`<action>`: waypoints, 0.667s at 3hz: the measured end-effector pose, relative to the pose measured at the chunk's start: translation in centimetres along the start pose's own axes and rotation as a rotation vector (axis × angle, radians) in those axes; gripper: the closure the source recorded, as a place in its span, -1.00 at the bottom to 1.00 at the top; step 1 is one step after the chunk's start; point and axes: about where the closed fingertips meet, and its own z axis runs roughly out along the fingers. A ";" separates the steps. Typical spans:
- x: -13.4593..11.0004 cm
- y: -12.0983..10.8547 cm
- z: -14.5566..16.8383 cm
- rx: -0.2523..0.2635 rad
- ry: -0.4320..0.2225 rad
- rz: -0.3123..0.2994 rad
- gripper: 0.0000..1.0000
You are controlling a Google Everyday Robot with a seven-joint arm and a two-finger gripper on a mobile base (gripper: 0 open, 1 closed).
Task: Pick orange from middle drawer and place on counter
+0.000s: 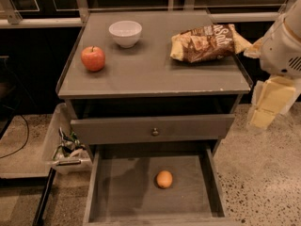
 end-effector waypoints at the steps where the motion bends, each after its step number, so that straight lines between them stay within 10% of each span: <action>1: 0.9 1.4 4.5 -0.035 -0.026 -0.003 -1.00; 2: 2.1 3.3 10.5 -0.052 -0.053 -0.034 -1.00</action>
Offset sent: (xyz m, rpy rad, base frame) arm -0.0096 0.0081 -0.2102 0.0824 0.0194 0.1136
